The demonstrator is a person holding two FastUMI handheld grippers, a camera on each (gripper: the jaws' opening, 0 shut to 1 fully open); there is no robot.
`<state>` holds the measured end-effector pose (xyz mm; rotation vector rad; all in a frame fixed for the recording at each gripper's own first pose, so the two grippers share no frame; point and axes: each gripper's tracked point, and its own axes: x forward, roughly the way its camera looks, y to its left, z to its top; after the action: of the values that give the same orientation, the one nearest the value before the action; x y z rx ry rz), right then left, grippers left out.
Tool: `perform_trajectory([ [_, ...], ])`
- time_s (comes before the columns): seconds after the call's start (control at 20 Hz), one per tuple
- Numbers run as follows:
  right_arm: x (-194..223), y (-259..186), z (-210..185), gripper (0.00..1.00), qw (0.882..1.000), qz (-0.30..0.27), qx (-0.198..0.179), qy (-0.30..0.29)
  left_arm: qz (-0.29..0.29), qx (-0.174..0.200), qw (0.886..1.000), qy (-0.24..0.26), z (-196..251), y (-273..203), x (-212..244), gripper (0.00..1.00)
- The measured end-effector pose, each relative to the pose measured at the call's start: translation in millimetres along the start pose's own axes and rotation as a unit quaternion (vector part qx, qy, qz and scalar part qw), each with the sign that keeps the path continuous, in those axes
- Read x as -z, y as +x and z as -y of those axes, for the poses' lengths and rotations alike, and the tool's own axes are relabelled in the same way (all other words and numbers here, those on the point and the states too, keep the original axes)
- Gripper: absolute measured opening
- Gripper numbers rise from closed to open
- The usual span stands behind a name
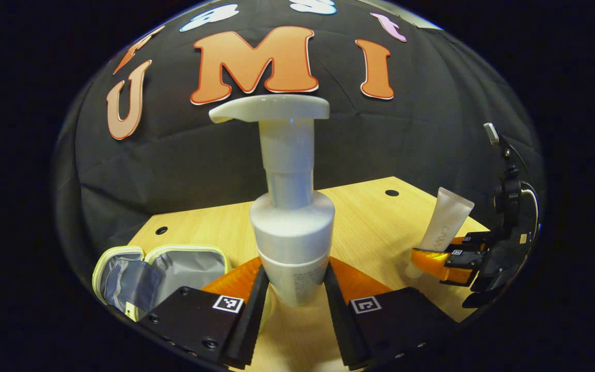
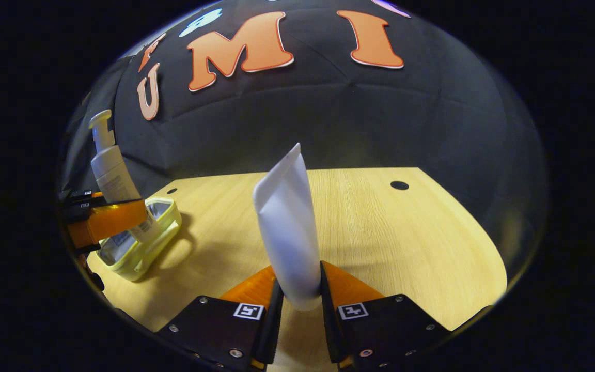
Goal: First open the suitcase, pack the skin care products into it, and then close the suitcase.
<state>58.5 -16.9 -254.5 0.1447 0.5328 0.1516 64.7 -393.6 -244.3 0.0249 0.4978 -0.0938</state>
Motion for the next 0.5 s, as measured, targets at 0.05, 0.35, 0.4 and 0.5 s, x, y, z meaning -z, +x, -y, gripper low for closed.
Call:
perform_trajectory([
  [0.05, -11.8, -6.7, -6.0, 0.39, 1.000, 0.010, 0.000, -0.001, 0.004, -0.003, 1.000, -0.001, -9.3, -5.5, -4.5, 0.61],
  [0.35, -58.5, -38.9, -43.9, 0.38, 0.999, 0.043, -0.004, -0.019, 0.016, -0.023, 1.000, -0.014, -68.3, -39.3, -22.9, 0.61],
  [0.4, -64.0, -44.0, -50.0, 0.38, 0.999, 0.046, -0.004, -0.021, 0.018, -0.027, 0.999, -0.018, -78.7, -44.3, -26.8, 0.61],
  [0.5, -70.6, -50.8, -63.6, 0.34, 0.999, 0.047, -0.005, -0.023, 0.021, -0.035, 0.999, -0.023, -99.8, -55.6, -30.8, 0.61],
])
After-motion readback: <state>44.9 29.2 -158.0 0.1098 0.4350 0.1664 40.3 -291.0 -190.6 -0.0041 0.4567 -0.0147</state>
